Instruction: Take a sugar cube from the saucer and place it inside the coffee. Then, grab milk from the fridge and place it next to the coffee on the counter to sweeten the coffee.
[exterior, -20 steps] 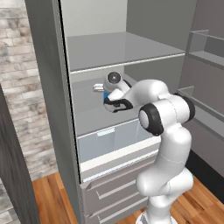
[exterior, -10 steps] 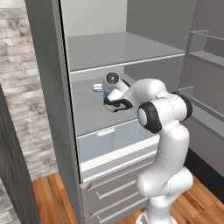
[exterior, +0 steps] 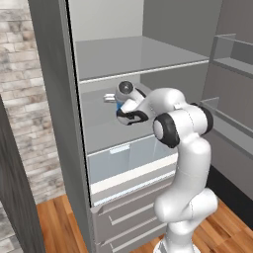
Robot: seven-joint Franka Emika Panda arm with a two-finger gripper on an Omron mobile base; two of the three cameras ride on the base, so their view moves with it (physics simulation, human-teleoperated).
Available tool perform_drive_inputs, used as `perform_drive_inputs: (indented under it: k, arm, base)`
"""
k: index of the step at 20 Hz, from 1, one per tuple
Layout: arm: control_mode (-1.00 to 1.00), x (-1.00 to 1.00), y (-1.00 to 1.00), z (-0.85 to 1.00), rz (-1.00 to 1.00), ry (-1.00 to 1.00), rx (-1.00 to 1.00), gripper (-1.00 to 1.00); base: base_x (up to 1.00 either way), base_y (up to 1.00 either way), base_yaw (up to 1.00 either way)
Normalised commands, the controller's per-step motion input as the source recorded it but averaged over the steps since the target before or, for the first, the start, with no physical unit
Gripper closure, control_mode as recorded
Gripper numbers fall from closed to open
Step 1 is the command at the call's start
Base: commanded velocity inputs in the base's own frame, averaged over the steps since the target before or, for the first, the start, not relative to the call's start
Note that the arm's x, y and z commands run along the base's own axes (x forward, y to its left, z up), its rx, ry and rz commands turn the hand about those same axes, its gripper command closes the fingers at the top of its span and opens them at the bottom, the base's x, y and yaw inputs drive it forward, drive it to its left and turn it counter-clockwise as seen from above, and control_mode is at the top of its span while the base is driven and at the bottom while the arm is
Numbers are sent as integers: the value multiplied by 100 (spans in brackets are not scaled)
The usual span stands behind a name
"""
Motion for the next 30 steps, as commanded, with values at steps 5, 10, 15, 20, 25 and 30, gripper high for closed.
perform_drive_inputs:
  k: [5, 10, 15, 20, 25, 30]
  arm:
    - [-100, 16, 0, -9, 0, 0, -1, 100]
    - [-100, -11, 0, 0, 0, -1, 0, 100]
    - [-100, -92, 0, 3, -2, -12, 0, 100]
    - [-100, -100, -5, 35, -4, -18, 0, 100]
    - [-100, -100, 0, 61, -2, -9, 0, 100]
    - [-100, -100, -3, 87, -10, -1, 5, 100]
  base:
    - [0, 0, 0]
    - [0, 0, 0]
    - [0, 0, 0]
    - [0, 0, 0]
    - [0, 0, 0]
    - [0, 0, 0]
